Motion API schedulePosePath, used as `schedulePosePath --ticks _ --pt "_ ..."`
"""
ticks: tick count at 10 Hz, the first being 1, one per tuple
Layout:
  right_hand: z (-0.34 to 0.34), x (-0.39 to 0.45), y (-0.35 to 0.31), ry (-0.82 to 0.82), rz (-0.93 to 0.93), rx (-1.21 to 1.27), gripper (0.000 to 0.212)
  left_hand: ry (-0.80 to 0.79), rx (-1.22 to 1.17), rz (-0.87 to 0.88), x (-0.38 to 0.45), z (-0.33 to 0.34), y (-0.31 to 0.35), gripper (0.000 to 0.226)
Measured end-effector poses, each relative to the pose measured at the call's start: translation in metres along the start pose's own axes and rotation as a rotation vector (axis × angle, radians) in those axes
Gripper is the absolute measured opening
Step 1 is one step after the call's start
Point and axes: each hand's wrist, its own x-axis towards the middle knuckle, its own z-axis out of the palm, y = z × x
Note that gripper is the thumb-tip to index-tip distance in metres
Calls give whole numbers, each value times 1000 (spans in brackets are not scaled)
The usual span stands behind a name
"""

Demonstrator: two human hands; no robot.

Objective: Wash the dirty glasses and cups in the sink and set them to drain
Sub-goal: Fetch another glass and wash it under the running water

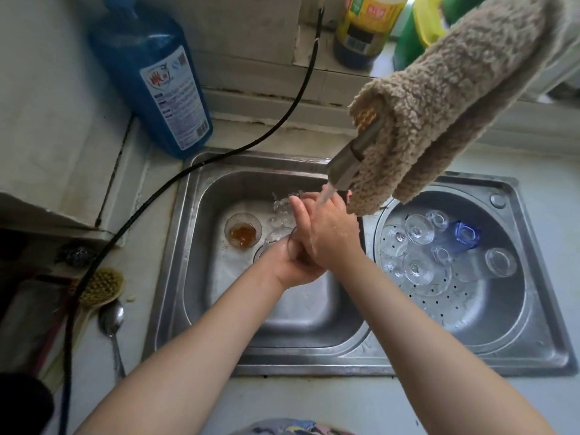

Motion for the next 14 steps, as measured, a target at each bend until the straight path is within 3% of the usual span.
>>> schedulePosePath --ticks 1,2,3,4,5,6,7,9,10,11,12,13,14 --pt "6 -6 19 78 -110 84 43 -221 -37 34 13 -18 6 34" --pt "11 -31 29 107 -233 392 43 -254 -63 -178 10 -28 16 27" --pt "11 -38 39 9 -212 648 33 -335 -206 -132 0 -29 6 27" --pt "7 -38 43 6 -168 771 14 -347 -171 -30 -7 -37 -7 37" --pt "7 -44 47 33 -153 798 12 -335 32 91 -11 -44 -11 33" --pt "14 -52 52 -40 -68 971 17 -239 198 131 -10 -48 -8 28" --pt "17 -56 47 -176 129 1244 25 -182 304 109 -8 -51 -1 34" --pt "23 -24 31 -740 302 1667 83 -174 518 202 -19 -59 21 38" --pt "21 -3 23 -718 362 1794 77 -157 835 208 -30 -64 21 26" --pt "18 6 8 -674 400 1694 49 -117 912 211 -31 -67 13 26" --pt "21 8 -1 -595 461 1630 63 28 1024 327 -19 -70 5 19" --pt "24 6 -2 -408 436 1631 48 257 1021 511 -3 -66 -10 16" --pt "27 7 0 -125 374 1629 43 550 1409 704 -1 -58 -25 18"
